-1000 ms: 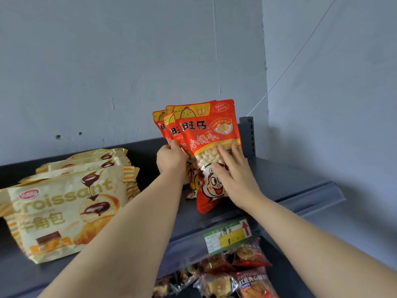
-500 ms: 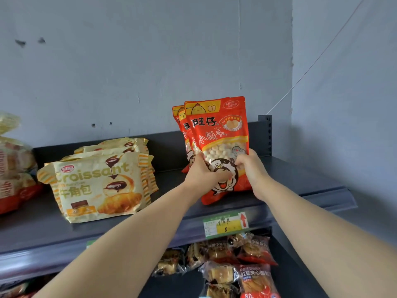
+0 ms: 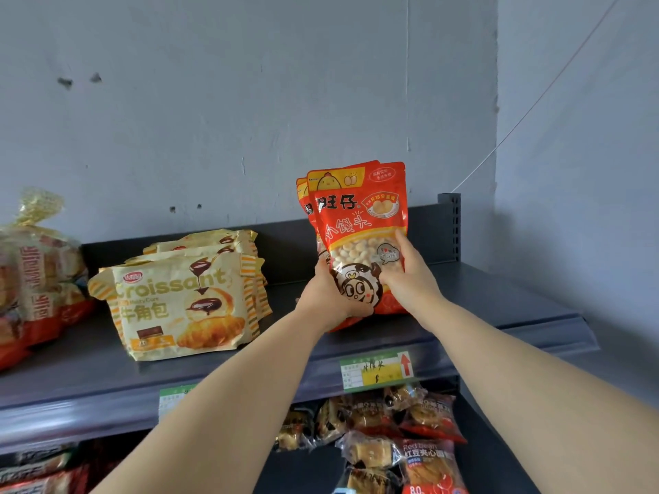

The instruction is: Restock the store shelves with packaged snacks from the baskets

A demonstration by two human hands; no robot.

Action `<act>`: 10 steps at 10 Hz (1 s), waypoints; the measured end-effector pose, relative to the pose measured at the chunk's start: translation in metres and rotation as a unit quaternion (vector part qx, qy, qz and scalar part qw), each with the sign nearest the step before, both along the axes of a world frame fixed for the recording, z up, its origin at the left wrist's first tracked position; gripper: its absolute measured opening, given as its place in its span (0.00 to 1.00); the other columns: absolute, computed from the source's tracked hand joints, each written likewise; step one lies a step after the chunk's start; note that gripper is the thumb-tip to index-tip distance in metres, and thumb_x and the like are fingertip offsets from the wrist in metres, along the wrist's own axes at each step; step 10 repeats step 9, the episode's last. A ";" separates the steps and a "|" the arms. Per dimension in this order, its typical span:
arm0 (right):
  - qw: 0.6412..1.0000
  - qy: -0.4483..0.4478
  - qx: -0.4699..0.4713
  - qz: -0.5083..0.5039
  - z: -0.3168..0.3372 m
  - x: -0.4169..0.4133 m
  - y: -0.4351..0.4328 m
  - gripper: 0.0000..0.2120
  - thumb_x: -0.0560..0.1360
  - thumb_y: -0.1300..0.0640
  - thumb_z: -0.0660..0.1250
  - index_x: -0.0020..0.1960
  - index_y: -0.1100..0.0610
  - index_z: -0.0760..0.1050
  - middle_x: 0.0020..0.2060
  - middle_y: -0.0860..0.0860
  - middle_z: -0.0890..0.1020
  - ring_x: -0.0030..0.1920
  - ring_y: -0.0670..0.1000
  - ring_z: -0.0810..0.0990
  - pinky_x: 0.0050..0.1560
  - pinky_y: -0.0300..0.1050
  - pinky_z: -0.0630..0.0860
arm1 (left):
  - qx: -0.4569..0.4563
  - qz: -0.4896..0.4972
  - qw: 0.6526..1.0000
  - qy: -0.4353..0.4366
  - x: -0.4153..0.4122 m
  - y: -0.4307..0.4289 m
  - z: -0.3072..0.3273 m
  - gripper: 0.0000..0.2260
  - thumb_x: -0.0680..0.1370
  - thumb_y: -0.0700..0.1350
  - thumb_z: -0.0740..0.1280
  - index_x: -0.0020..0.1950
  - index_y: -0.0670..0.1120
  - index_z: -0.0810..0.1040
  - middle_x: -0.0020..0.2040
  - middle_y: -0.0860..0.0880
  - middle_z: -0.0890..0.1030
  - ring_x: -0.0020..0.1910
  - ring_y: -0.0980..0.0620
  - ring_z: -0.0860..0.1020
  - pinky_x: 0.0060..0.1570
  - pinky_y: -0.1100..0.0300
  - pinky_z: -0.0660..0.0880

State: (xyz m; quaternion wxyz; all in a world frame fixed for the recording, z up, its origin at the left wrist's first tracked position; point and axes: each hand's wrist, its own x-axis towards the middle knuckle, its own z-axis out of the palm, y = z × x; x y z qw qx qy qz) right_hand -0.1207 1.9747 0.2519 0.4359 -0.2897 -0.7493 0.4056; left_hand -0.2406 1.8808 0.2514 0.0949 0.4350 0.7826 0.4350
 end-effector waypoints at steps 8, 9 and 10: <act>0.994 -0.083 0.069 -0.033 -0.006 0.013 -0.011 0.34 0.77 0.51 0.63 0.77 0.37 0.51 0.79 0.46 0.49 0.78 0.51 0.49 0.74 0.61 0.58 | 0.011 0.072 0.997 -0.001 0.022 -0.013 0.005 0.44 0.63 0.52 0.81 0.72 0.44 0.61 0.67 0.45 0.72 0.65 0.44 0.74 0.62 0.46 0.76; 0.983 -0.104 0.119 -0.093 -0.006 0.016 -0.018 0.30 0.79 0.49 0.61 0.78 0.43 0.53 0.79 0.48 0.52 0.79 0.51 0.48 0.73 0.58 0.58 | 0.021 0.072 0.997 0.012 0.025 -0.020 0.004 0.39 0.67 0.53 0.79 0.71 0.44 0.64 0.66 0.44 0.73 0.63 0.44 0.74 0.60 0.46 0.76; 0.983 -0.104 0.119 -0.093 -0.006 0.016 -0.018 0.30 0.79 0.49 0.61 0.78 0.43 0.53 0.79 0.48 0.52 0.79 0.51 0.48 0.73 0.58 0.58 | 0.021 0.072 0.997 0.012 0.025 -0.020 0.004 0.39 0.67 0.53 0.79 0.71 0.44 0.64 0.66 0.44 0.73 0.63 0.44 0.74 0.60 0.46 0.76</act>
